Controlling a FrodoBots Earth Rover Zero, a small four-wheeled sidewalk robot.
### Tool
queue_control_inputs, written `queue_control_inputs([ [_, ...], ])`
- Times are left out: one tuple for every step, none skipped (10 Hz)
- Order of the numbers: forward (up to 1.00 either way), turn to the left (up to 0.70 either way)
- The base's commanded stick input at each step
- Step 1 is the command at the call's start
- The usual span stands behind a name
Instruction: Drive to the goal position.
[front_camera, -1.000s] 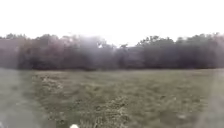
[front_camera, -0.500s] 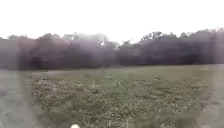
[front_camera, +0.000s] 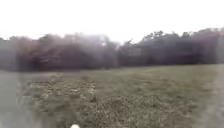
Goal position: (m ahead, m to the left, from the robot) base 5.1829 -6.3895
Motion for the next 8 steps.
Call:
queue_control_inputs([
  [0.70,0.00],
  [0.70,0.00],
  [0.70,0.00],
  [0.70,0.00],
  [0.70,0.00],
  [0.70,0.00],
  [0.70,0.00],
  [0.70,0.00],
])
